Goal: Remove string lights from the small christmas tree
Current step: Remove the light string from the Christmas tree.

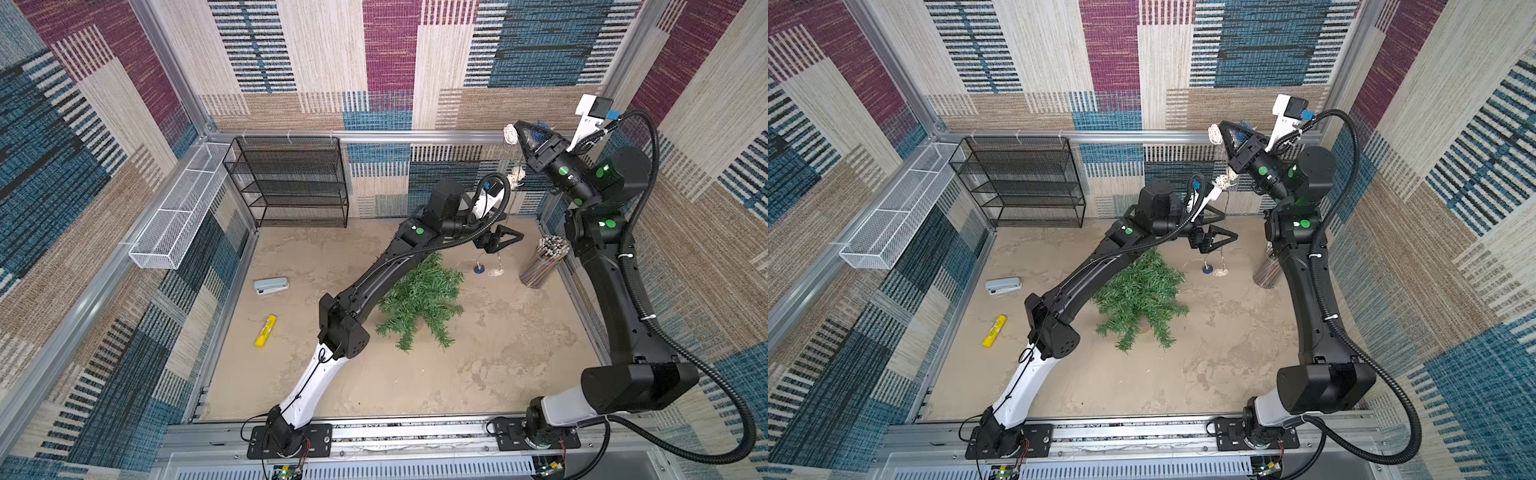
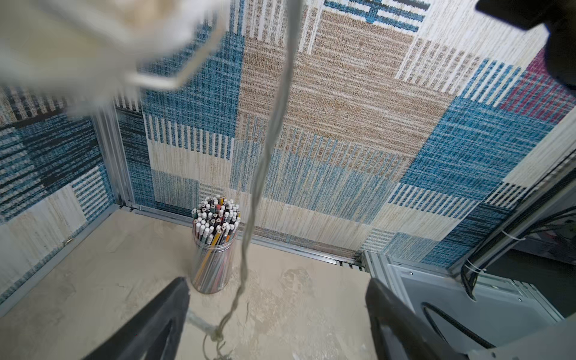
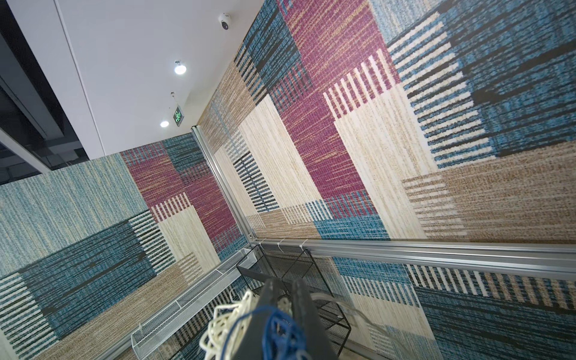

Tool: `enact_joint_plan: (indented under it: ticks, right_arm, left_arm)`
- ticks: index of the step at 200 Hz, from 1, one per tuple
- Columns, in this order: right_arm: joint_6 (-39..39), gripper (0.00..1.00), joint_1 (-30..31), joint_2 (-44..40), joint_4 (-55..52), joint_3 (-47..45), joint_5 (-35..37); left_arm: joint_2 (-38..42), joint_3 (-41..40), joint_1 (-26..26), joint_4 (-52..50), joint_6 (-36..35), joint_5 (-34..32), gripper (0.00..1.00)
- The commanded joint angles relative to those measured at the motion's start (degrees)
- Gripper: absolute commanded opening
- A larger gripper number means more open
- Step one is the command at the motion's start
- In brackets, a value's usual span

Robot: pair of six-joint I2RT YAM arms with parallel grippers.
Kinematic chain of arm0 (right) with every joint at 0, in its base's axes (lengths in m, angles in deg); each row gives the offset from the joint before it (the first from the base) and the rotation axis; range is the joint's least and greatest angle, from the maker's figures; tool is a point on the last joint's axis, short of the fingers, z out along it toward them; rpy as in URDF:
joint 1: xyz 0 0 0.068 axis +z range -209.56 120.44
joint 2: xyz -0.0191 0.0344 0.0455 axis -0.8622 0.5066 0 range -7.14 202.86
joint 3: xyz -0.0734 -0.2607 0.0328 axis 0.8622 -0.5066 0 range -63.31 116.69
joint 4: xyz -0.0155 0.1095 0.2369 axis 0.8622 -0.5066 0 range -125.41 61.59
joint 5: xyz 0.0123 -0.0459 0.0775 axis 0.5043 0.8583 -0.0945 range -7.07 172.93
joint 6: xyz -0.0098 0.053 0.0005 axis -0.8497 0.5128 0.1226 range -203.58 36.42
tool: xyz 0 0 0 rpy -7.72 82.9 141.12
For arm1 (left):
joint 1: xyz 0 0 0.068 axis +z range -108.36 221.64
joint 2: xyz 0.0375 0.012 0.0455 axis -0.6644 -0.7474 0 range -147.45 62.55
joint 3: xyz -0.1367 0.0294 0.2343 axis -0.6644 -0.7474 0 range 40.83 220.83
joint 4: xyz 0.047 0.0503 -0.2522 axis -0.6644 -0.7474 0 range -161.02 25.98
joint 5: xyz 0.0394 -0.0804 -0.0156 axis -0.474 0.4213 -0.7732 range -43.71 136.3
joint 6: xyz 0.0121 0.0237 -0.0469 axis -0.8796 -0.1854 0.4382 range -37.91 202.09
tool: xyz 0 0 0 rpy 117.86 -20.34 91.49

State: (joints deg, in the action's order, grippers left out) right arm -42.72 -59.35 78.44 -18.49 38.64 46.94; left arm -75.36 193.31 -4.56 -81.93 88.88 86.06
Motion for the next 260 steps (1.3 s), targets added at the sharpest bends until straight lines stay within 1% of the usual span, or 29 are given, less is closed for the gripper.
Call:
enact_joint_plan:
  ticks: [1, 10, 24, 35, 47, 77, 96, 99, 112, 121, 162, 186, 205, 225, 260]
  right_arm:
    - [1.41, 0.0, 0.22, -0.8, 2.65, -0.02, 0.47]
    - [1.33, 0.0, 0.22, -1.19, 2.71, -0.4, 0.72]
    - [1.15, 0.0, 0.23, -2.03, 2.74, -1.2, 1.09]
    - [1.15, 0.0, 0.23, -2.39, 2.8, -1.72, 1.27]
    - [1.3, 0.0, 0.21, -2.69, 2.97, -2.16, 1.18]
    - [0.11, 0.0, -0.14, -3.55, 1.78, -3.34, 0.98]
    - [-1.16, 0.0, -0.96, -4.96, 0.5, -5.83, 1.31]
    - [-1.34, 0.0, -1.18, -5.25, 0.34, -6.46, 1.42]
    - [-1.81, 0.0, -2.17, -6.86, 0.02, -9.63, 1.86]
    - [-2.13, 0.05, -3.0, -8.13, -0.13, -12.08, 2.25]
    - [-6.75, 0.44, -4.36, -12.99, -4.7, -20.07, 6.1]
    - [-10.86, 0.58, -3.27, -14.5, -8.97, -22.59, 7.16]
    - [-13.94, 0.66, -1.87, -16.11, -12.07, -25.49, 8.81]
    - [-15.64, 0.7, -0.21, -18.56, -11.7, -30.17, 9.09]
    - [-19.26, 0.78, 2.67, -22.54, -9.83, -37.74, 6.38]
  left_arm:
    - [-0.1, -0.56, 0.14, 3.86, 2.27, -0.08, 0.7]
    - [0.2, -1.01, 0.14, 3.84, 2.27, -1.45, 0.5]
    - [0.87, -2.11, 0.14, 4.73, 2.25, -3.08, 0.26]
    - [1.46, -3.02, 0.14, 5.63, 2.34, -4.07, 0.13]
    - [1.67, -3.2, 0.14, 6.23, 2.52, -4.91, 0.0]
    - [2.16, -2.87, 0.14, 6.92, 3.06, -5.9, 0.0]
    - [3.17, -2.93, 0.14, 6.73, 2.64, -6.11, 0.0]
    - [3.31, -3.02, 0.21, 6.67, 2.55, -7.89, 0.0]
    - [4.34, -3.14, 0.14, 6.41, 2.19, -9.55, 0.0]
    - [5.05, -3.42, 0.14, 6.31, 1.96, -10.64, 0.0]
    - [7.45, -3.38, 0.14, 6.07, 0.86, -13.88, 0.0]
    - [7.74, -2.01, 0.15, 4.91, 0.14, -15.56, 0.0]
    - [8.04, -1.27, 0.14, 3.64, -1.07, -17.64, 0.0]
    - [8.44, -1.05, 0.14, 2.79, -2.49, -19.82, 0.0]
    - [8.54, 0.41, 0.18, 1.55, -4.01, -22.46, 0.0]
